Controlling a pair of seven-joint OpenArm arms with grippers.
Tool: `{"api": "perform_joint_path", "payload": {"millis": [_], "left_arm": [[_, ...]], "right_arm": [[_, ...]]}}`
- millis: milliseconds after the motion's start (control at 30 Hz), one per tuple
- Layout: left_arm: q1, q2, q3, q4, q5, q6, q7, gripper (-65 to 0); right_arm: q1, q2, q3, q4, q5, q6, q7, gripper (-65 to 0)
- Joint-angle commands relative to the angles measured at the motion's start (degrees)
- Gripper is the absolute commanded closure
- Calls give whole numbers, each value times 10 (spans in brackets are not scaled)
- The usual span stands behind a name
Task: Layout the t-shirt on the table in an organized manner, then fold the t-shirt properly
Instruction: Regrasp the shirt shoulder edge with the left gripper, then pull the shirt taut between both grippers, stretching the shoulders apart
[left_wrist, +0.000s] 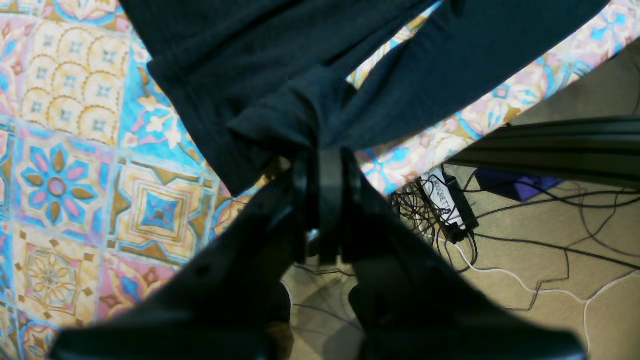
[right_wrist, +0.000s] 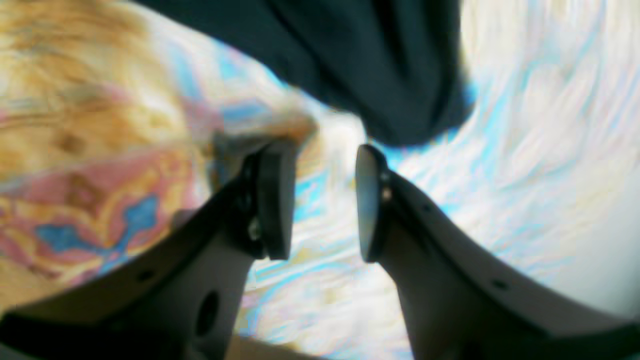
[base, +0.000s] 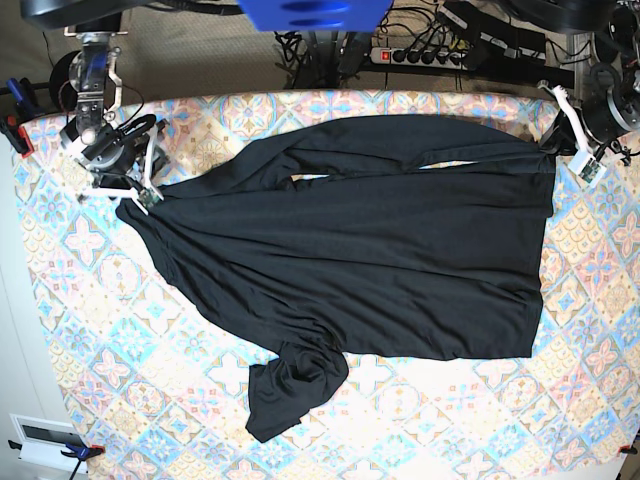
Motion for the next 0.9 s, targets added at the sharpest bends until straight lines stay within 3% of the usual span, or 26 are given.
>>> {"api": "perform_joint_path", "payload": {"millis": [0,100,300,600,800,867], "left_arm": [[2,-10,-6,6,-7,1,-8,0],[2,-10,-5,6,-7,1,-8,0],[2,-10,-5,6,-7,1,-8,0],[1,-10,-4,6,-7,1,-9,0],[1,-10,-4,6,-7,1,-9,0],[1,-10,-4,6,-7,1,-9,0]], "right_arm": [[-7,12,-8,17,4,0,18,-193],[-25,25,-29,28,4,-1,46,-193],[-22,37,-86,22,2,-2,52,-191],[47,36,-146,-16,0,-3,53,-191],[53,35,-182,-37,-94,-3,54,-191],[53,35,-190,-38,-100,-3,54,-191]]}}
